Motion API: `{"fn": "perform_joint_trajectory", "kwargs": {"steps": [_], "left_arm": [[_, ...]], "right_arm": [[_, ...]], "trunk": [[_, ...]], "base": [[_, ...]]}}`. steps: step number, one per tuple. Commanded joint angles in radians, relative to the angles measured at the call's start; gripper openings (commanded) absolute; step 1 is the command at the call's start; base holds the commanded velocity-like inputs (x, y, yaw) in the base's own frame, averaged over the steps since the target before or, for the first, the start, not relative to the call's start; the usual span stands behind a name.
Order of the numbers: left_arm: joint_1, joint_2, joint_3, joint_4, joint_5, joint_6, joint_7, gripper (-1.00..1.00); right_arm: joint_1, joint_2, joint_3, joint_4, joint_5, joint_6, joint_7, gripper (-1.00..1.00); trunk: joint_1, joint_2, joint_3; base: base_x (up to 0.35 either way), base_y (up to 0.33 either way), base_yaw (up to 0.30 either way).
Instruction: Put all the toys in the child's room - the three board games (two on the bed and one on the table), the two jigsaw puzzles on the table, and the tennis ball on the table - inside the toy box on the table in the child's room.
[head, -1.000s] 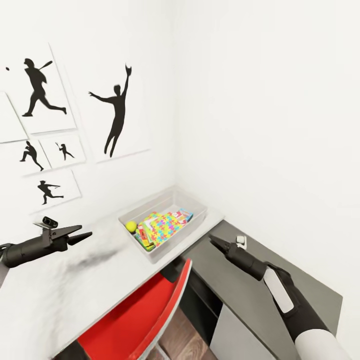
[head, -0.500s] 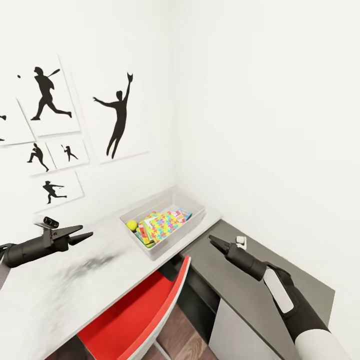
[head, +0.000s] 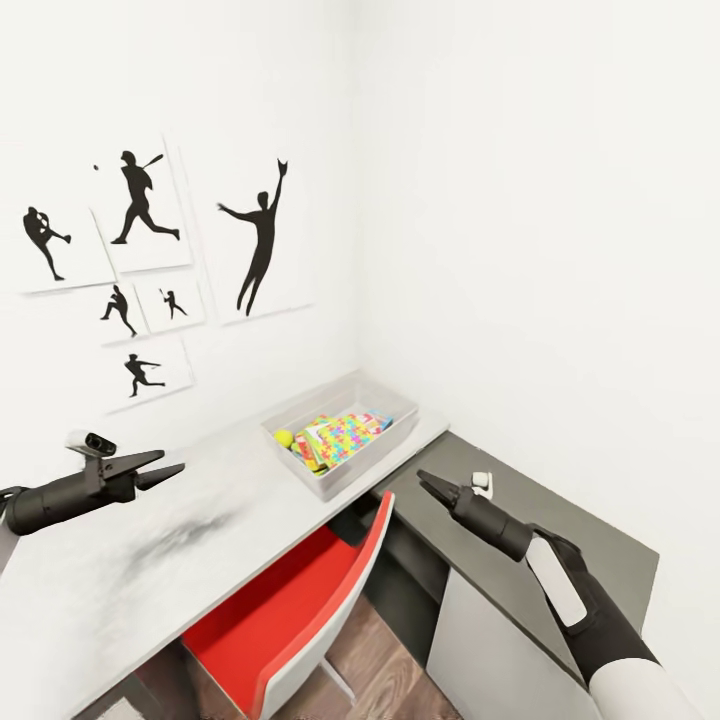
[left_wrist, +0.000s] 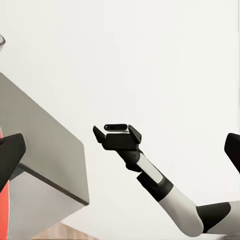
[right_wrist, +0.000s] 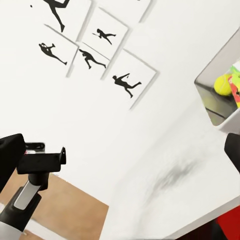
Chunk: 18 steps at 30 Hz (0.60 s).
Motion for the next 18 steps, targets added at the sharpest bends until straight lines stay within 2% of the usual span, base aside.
{"fn": "perform_joint_trajectory", "kwargs": {"steps": [1, 6, 18], "left_arm": [[-0.001, 0.0, 0.0, 0.0, -0.001, 0.011, -0.004, 1.0], [0.0, 0.0, 0.0, 0.0, -0.001, 0.011, -0.004, 1.0], [0.0, 0.001, 0.001, 0.0, -0.001, 0.011, -0.004, 1.0]], "right_arm": [[-0.001, 0.0, 0.0, 0.0, -0.006, 0.006, 0.0, 1.0], [-0.001, 0.001, 0.002, 0.0, -0.005, -0.002, -0.001, 1.0], [-0.001, 0.001, 0.003, 0.0, -0.008, -0.007, -0.011, 1.0]], "trunk": [[0.0, -0.002, -0.002], [0.0, -0.002, 0.001], [0.0, -0.002, 0.001]], "base": [[-0.223, 0.098, 0.0], [-0.109, 0.038, 0.0], [-0.012, 0.004, -0.063]]}}
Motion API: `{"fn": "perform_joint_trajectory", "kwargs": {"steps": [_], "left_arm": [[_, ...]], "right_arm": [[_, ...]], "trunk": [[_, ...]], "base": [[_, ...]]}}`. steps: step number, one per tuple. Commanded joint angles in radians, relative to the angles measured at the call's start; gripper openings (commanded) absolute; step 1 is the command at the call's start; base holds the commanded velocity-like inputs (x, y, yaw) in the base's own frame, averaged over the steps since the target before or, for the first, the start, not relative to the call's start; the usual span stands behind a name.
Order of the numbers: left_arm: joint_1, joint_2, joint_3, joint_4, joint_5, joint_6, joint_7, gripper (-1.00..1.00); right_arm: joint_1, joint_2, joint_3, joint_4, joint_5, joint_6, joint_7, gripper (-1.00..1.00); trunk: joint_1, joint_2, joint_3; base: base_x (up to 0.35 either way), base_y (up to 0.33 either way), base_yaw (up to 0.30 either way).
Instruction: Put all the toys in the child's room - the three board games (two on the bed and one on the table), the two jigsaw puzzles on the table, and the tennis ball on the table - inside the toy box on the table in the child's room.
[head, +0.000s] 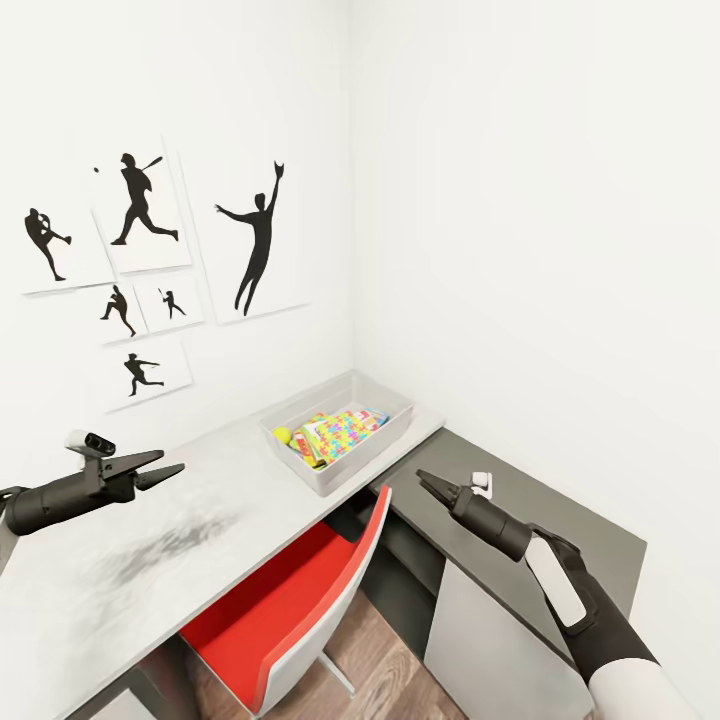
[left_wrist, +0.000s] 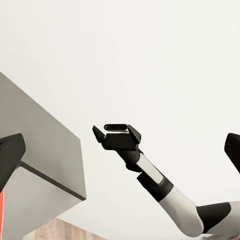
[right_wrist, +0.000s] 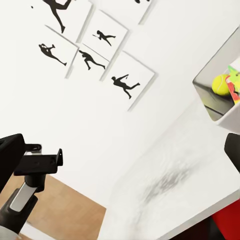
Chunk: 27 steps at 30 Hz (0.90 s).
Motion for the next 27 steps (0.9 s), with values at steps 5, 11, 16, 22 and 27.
{"fn": "perform_joint_trajectory", "kwargs": {"steps": [5, 11, 16, 22, 27], "left_arm": [[-0.001, -0.001, 0.0, 0.0, -0.001, 0.011, -0.004, 1.0], [-0.001, 0.0, 0.0, 0.0, -0.001, 0.011, -0.004, 1.0], [-0.001, 0.001, 0.0, 0.0, -0.001, 0.011, -0.004, 1.0], [-0.001, -0.001, 0.0, 0.0, -0.001, 0.011, -0.004, 1.0], [-0.001, 0.001, 0.002, 0.0, 0.0, 0.01, -0.004, 1.0]], "right_arm": [[-0.001, 0.0, 0.0, 0.0, -0.006, 0.008, 0.0, 1.0], [-0.001, 0.0, -0.001, 0.001, -0.007, 0.008, 0.0, 1.0], [-0.001, 0.003, -0.002, 0.002, -0.008, 0.008, 0.0, 1.0], [-0.001, 0.003, -0.002, 0.008, -0.008, 0.007, 0.0, 1.0], [-0.001, 0.001, -0.005, 0.01, -0.008, 0.008, 0.0, 1.0]], "trunk": [[0.001, -0.002, -0.002], [0.001, -0.002, -0.002], [0.001, -0.002, -0.002], [0.001, -0.002, -0.002], [0.001, -0.002, -0.002]], "base": [[0.0, 0.0, -0.006], [-0.063, 0.037, -0.001], [-0.138, 0.107, 0.0], [-0.04, 0.027, 0.0], [-0.004, 0.003, 0.0]]}}
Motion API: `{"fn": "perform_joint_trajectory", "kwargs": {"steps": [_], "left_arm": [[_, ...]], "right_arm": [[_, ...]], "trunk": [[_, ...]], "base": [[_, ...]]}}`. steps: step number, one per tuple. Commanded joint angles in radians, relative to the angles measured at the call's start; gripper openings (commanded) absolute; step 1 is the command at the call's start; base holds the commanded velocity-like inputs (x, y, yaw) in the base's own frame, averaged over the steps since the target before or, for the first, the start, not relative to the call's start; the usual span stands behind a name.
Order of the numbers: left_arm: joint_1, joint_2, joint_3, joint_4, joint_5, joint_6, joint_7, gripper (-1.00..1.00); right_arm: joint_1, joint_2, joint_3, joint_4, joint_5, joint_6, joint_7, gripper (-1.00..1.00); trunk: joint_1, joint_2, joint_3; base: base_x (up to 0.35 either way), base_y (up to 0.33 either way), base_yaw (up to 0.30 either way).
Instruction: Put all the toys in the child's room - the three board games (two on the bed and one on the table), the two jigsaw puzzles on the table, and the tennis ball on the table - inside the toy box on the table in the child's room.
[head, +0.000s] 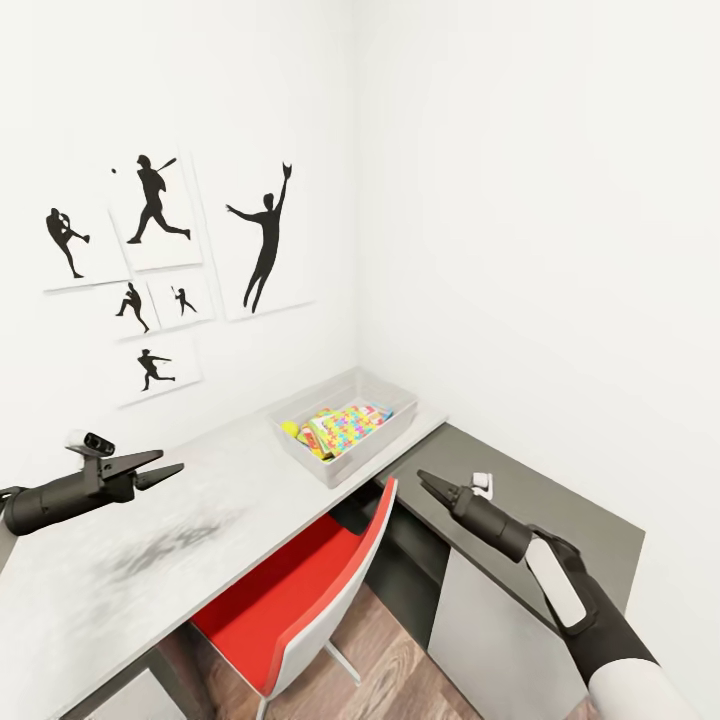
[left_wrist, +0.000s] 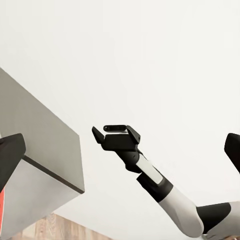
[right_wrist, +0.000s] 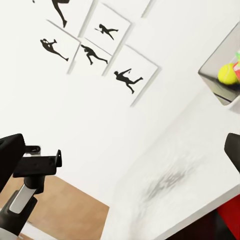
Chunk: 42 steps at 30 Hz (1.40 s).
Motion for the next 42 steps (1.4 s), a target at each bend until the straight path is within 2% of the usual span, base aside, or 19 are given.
{"fn": "perform_joint_trajectory", "kwargs": {"steps": [1, 21, 30, 42], "left_arm": [[-0.001, 0.0, 0.0, 0.0, -0.001, 0.011, -0.004, 1.0], [-0.002, 0.004, -0.003, -0.003, -0.001, 0.018, -0.004, 1.0], [-0.002, 0.004, -0.008, -0.008, -0.002, 0.019, -0.004, 1.0], [-0.002, 0.005, -0.008, -0.008, -0.002, 0.019, -0.004, 1.0]], "right_arm": [[-0.001, 0.0, -0.001, 0.0, -0.006, 0.008, 0.0, 1.0], [-0.001, -0.004, -0.006, 0.022, -0.008, 0.008, 0.001, 1.0], [-0.001, -0.004, -0.006, 0.027, -0.008, 0.007, 0.0, 1.0], [-0.001, -0.003, -0.006, 0.029, -0.007, 0.005, -0.001, 1.0]], "trunk": [[0.001, -0.002, -0.002], [0.001, -0.002, -0.002], [0.001, -0.002, -0.002], [0.001, -0.002, -0.002]], "base": [[-0.001, 0.001, 0.0], [-0.001, 0.0, 0.0], [-0.171, 0.0, 0.0], [-0.017, 0.0, 0.0]]}}
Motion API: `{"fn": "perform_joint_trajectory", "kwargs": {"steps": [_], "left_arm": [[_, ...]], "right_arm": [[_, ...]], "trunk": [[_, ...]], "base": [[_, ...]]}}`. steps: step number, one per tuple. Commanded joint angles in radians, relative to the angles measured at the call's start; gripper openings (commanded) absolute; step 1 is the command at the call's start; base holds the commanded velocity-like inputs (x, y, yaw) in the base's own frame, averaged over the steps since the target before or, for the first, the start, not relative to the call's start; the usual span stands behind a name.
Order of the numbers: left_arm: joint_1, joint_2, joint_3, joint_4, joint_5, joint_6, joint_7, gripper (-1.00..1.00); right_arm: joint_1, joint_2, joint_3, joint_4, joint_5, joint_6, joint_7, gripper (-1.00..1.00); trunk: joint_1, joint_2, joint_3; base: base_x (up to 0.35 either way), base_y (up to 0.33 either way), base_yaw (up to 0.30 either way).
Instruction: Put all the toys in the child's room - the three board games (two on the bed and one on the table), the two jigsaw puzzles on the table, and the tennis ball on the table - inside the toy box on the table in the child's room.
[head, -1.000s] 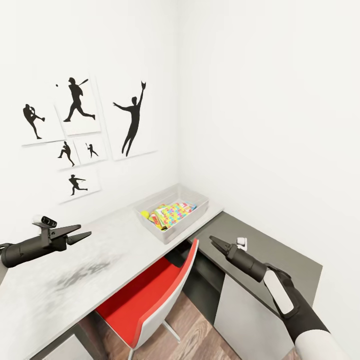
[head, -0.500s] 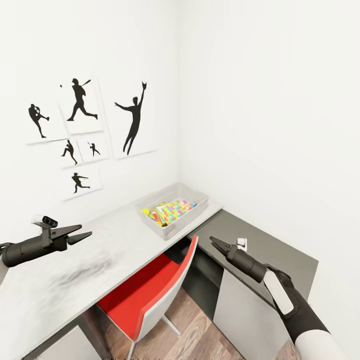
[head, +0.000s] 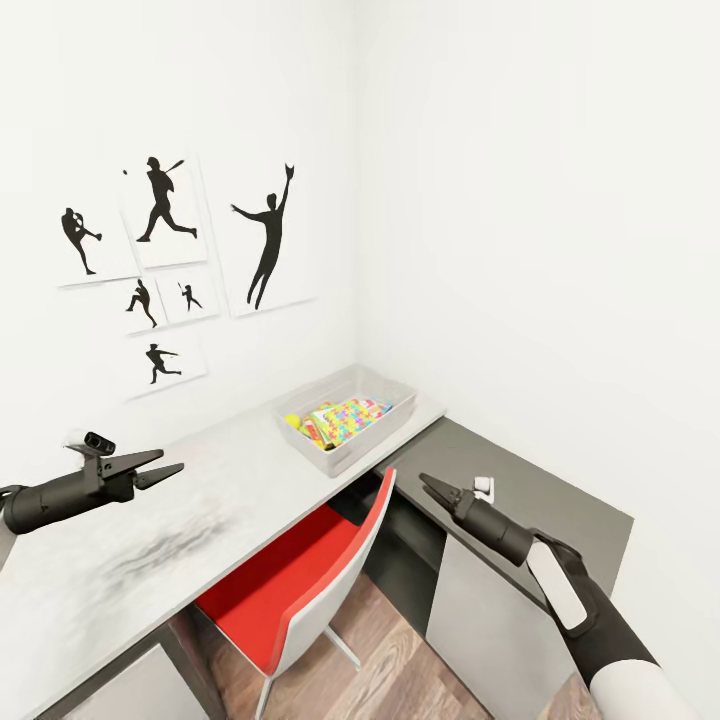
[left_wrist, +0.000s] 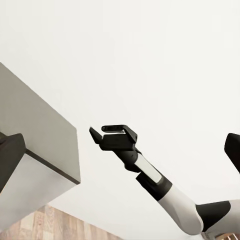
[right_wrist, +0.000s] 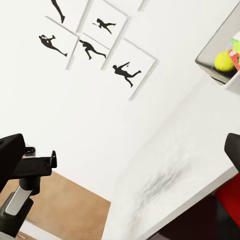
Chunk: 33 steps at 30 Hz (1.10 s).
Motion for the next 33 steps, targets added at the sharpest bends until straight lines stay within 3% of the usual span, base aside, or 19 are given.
{"fn": "perform_joint_trajectory", "kwargs": {"steps": [1, 11, 27, 33], "left_arm": [[-0.001, 0.0, 0.0, 0.0, -0.001, 0.011, -0.004, 1.0], [-0.001, -0.001, -0.001, -0.003, -0.002, 0.011, -0.004, 1.0], [-0.001, -0.002, -0.003, -0.003, -0.002, 0.011, -0.004, 1.0], [-0.001, -0.001, -0.003, -0.003, -0.001, 0.01, -0.004, 1.0]], "right_arm": [[-0.001, 0.0, 0.0, 0.002, -0.006, 0.007, 0.0, 1.0], [-0.001, 0.001, -0.032, 0.032, -0.006, 0.007, 0.001, 1.0], [-0.001, -0.001, -0.038, 0.051, -0.007, 0.007, 0.001, 1.0], [-0.001, -0.001, -0.039, 0.057, -0.01, 0.007, 0.001, 1.0]], "trunk": [[0.001, -0.002, -0.002], [0.001, -0.002, -0.002], [0.001, -0.002, -0.002], [0.001, -0.002, 0.0]], "base": [[0.0, 0.0, 0.0], [-0.155, 0.0, 0.0], [-0.021, 0.0, -0.004], [0.0, 0.0, -0.188]]}}
